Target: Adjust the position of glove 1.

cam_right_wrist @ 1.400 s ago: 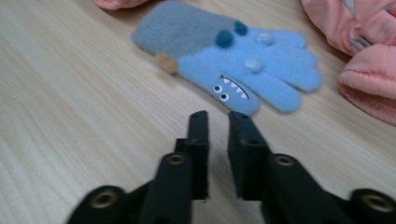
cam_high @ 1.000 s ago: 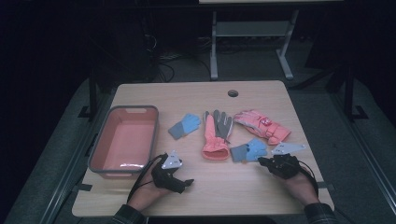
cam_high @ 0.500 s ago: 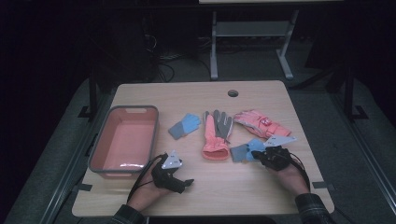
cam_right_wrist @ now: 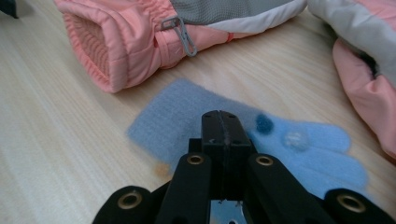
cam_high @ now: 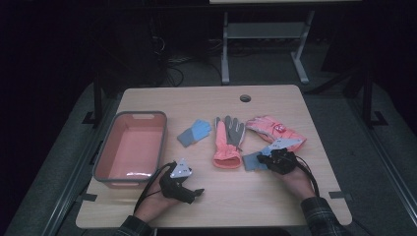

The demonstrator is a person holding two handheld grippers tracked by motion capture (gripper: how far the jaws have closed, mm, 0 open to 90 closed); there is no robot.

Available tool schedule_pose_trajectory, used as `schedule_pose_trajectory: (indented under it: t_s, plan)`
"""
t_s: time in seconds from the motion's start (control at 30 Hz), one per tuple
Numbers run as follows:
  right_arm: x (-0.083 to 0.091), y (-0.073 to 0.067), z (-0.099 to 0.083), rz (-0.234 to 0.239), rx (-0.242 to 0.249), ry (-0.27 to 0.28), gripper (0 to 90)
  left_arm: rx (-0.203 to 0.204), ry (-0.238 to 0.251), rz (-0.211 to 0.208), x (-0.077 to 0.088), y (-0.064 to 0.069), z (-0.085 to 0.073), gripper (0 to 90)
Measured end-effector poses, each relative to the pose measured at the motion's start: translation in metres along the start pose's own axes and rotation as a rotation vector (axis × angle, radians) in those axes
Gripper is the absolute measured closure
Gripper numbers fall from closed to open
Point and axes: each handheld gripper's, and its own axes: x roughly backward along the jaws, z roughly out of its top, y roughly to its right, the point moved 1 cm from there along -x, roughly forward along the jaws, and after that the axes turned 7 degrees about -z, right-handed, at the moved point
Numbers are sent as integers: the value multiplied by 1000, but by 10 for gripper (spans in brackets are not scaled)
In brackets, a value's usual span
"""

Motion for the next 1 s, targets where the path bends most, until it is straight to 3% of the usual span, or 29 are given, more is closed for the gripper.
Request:
schedule_pose_trajectory:
  t_s: [0.17, 0.6, 0.67, 1.0]
  plan:
    - [-10, -1, -1, 12, -4, -26, 900, 0, -1, 0, 0, 0, 0, 129]
    - [-1, -12, -8, 65, 36, -38, 900, 0, 0, 1, 0, 0, 0, 129]
    - [0, -15, -9, 73, 28, -38, 900, 0, -1, 1, 0, 0, 0, 129]
    - [7, -33, -14, 125, 81, -48, 900, -3, -5, 0, 0, 0, 0, 129]
